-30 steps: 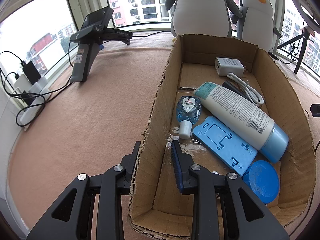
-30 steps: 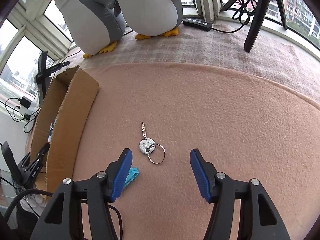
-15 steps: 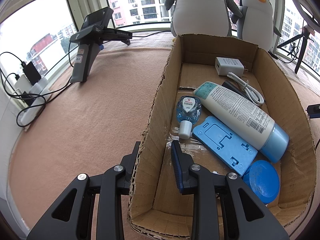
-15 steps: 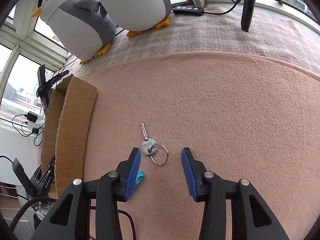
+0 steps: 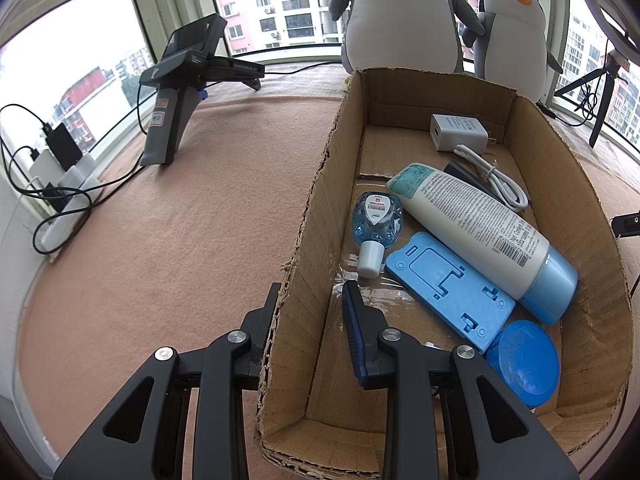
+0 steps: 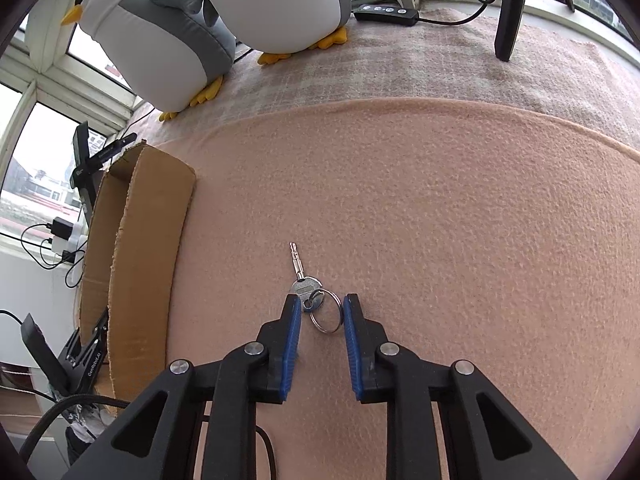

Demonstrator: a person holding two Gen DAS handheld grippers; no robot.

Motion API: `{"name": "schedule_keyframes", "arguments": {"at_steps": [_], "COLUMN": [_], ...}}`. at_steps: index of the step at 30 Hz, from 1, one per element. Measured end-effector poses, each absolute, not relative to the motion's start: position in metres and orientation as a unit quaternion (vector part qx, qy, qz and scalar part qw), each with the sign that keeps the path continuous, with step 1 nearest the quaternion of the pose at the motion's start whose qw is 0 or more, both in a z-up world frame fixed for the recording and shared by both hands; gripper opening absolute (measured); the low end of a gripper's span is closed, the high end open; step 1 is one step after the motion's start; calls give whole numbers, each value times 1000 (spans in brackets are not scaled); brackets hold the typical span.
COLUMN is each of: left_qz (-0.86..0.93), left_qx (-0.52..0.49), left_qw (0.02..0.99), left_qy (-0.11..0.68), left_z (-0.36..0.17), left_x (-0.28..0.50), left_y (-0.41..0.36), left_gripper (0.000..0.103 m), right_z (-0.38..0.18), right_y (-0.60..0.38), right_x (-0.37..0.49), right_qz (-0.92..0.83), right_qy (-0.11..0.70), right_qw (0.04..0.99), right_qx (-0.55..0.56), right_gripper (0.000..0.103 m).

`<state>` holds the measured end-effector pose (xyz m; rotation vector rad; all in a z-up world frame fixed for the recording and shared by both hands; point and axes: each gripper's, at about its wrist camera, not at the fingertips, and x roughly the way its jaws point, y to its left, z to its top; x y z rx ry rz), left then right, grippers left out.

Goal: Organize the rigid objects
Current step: 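Grasp the key by its shank with the right tool, then carry the key into the box and open the right tool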

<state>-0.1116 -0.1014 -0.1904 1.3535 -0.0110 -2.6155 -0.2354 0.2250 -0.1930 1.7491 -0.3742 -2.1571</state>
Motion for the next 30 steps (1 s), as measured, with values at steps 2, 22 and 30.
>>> {"name": "schedule_keyframes", "arguments": {"at_steps": [2,22,30], "left_qz": [-884,-884,-884], "left_qx": [457,457,457], "left_qw": [98,97,97], "left_qy": [-4,-1,-1], "left_z": [-190,-190,-191], "left_x": [-112,-112,-112], "left_y": [-101,-102,-102], "left_gripper": [27,27,27], "right_z": [-193,-143,-102], "right_y": [224,193,154], "right_x": [-234,-213,-200], "right_qz": [-759,-814,-837], "right_qy": [-128,-22,22], "right_qw": [169,164,196], "right_qx": [616,556,511], "right_gripper": [13,2,2]}}
